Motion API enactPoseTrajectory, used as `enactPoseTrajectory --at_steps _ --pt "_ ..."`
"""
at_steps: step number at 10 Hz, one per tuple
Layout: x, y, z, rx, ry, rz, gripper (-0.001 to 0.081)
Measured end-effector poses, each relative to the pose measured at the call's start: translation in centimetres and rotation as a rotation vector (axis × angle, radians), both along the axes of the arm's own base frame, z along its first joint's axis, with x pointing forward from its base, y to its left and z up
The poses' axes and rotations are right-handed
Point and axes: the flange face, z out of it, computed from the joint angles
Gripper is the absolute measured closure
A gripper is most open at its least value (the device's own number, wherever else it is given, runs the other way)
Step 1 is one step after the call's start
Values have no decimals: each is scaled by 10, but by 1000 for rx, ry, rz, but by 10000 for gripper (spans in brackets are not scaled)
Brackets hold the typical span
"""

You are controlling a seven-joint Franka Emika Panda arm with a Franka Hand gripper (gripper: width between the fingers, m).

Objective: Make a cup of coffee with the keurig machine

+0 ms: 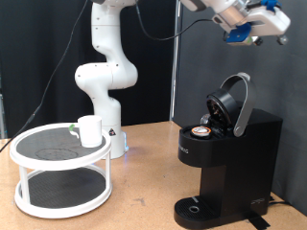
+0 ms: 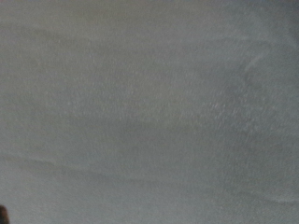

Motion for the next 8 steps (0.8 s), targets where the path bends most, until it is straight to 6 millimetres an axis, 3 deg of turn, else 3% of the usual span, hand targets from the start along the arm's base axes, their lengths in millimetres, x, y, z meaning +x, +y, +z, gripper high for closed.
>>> enactPoseTrajectory --at_steps 3,7,8 --pt "1 24 -1 -24 -5 39 72" --pt "-6 24 -7 -78 4 68 94" --pt "-7 22 -12 -99 26 79 269"
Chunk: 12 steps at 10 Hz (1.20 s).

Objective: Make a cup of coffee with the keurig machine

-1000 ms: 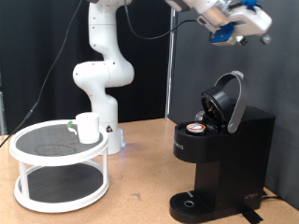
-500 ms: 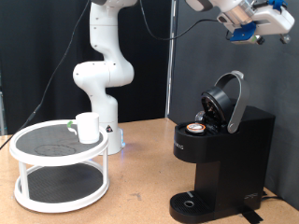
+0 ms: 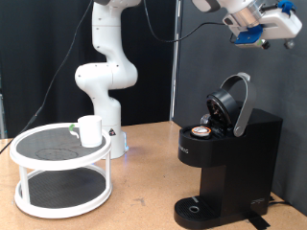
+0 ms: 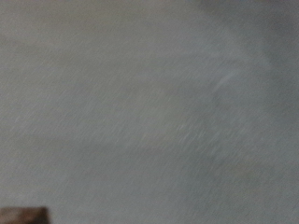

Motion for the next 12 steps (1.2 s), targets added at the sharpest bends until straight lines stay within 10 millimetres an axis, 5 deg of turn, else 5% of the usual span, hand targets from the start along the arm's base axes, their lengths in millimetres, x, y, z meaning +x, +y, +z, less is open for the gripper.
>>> enactPoseTrajectory --at_steps 1,2,3,4,5,6,12 --pt "-1 -3 -8 -22 23 6 269" --pt "-2 -7 -16 -37 42 6 443" --pt "-3 -10 -24 -45 57 3 443" --pt "-3 -14 -31 -50 69 -3 629" --pt "-3 -18 -36 -53 79 -8 629" --pt "-4 -22 -39 -56 84 -12 773" --pt "-11 -42 -64 -100 115 -26 806"
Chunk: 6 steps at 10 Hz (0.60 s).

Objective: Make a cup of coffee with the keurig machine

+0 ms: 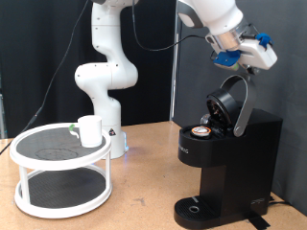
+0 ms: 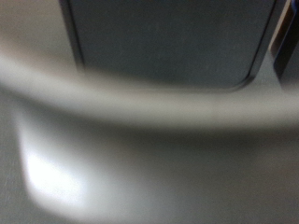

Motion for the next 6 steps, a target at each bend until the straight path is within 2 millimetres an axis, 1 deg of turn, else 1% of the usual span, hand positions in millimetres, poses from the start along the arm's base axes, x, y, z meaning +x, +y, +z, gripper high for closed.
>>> enactPoseTrajectory --at_steps 1,4,6 --pt "0 -4 -5 -5 8 -5 806" --pt "-2 -11 -3 6 -25 -12 806" --pt "-5 -24 -1 19 -66 -28 806"
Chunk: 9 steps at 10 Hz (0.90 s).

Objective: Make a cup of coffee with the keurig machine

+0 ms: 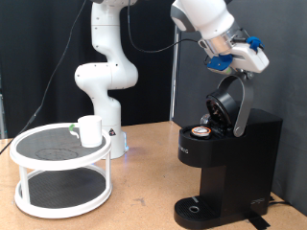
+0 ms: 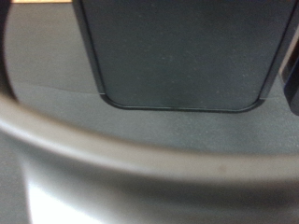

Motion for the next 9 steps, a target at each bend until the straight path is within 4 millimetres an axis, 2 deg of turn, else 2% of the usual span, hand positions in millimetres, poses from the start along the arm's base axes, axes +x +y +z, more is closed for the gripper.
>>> enactPoseTrajectory --at_steps 5,9 --pt "-10 -37 8 7 -49 -13 806" --pt "-14 -69 6 -52 -46 -32 806"
